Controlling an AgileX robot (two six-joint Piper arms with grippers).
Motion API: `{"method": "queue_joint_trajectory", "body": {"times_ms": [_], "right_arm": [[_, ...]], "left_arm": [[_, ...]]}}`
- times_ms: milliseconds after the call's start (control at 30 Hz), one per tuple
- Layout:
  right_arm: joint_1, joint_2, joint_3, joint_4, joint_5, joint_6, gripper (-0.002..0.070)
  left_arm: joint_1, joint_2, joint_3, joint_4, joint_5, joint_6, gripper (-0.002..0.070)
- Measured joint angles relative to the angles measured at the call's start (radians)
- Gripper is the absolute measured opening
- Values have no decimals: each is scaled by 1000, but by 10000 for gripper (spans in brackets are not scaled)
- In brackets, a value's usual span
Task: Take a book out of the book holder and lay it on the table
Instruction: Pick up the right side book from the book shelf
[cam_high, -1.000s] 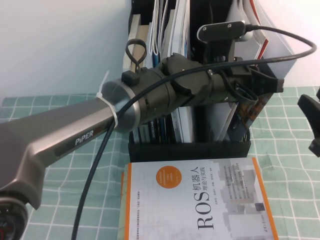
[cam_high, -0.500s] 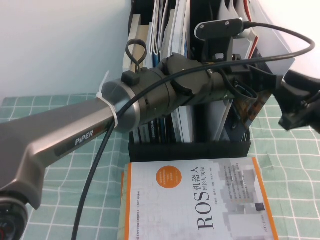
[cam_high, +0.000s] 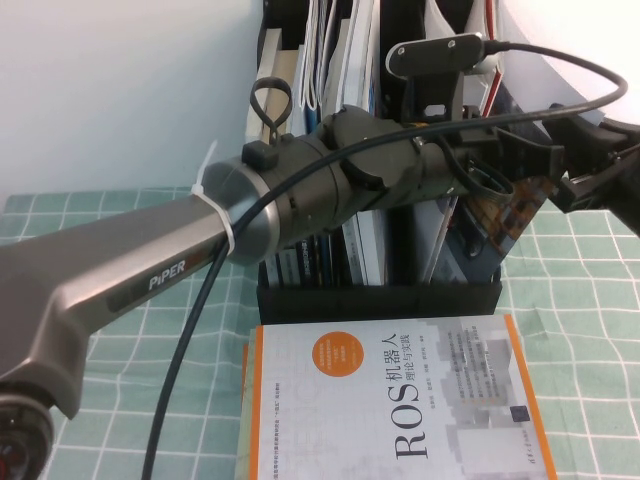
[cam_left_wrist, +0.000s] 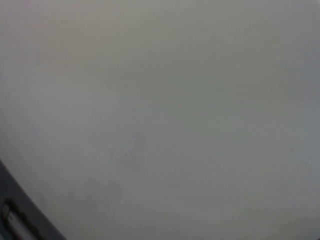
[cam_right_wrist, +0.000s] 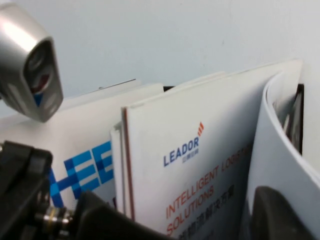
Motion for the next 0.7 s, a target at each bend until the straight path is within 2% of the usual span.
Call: {"method": "queue_joint_trajectory", "body": {"times_ms": [300, 700], "right_arm": [[0, -58, 0, 37, 37, 15, 17], [0, -394, -6, 148, 72, -191, 17]], "left_arm": [[2, -127, 0, 44, 113, 32, -3], [2, -397, 0, 129, 316, 85, -3]]}}
